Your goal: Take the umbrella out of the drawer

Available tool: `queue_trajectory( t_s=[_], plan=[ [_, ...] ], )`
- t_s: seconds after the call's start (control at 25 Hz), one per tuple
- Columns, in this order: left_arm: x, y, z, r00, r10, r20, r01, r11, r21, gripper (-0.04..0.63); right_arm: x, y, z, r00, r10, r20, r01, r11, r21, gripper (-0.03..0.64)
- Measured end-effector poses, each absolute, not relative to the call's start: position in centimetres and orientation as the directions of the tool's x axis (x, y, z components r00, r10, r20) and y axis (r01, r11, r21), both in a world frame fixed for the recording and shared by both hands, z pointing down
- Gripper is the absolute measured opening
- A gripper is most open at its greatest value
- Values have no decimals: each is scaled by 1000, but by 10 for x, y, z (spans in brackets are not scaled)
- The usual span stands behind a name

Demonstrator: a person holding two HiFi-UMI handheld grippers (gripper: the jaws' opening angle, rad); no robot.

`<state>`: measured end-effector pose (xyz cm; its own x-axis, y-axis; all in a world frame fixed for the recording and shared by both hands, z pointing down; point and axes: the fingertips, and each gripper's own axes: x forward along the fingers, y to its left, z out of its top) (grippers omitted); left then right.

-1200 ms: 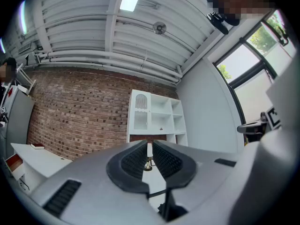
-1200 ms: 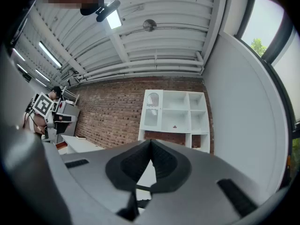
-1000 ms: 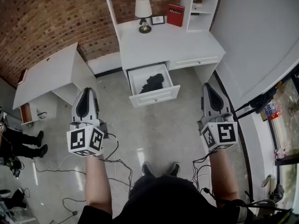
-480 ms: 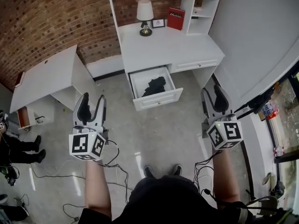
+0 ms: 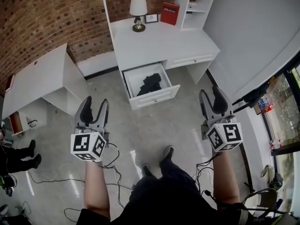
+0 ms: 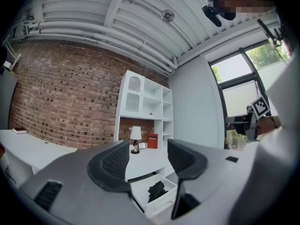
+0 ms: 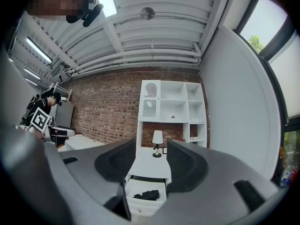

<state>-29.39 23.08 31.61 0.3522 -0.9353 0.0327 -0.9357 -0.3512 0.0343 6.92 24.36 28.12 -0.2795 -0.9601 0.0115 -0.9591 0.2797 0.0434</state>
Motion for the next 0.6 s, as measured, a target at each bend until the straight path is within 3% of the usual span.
queue_trajectory(
  t_s=[0.6],
  plan=[
    [-221, 112, 340, 325, -934, 149, -943, -332, -23, 236, 121, 101, 325, -351, -936, -10, -936, 351, -14, 196]
  ],
)
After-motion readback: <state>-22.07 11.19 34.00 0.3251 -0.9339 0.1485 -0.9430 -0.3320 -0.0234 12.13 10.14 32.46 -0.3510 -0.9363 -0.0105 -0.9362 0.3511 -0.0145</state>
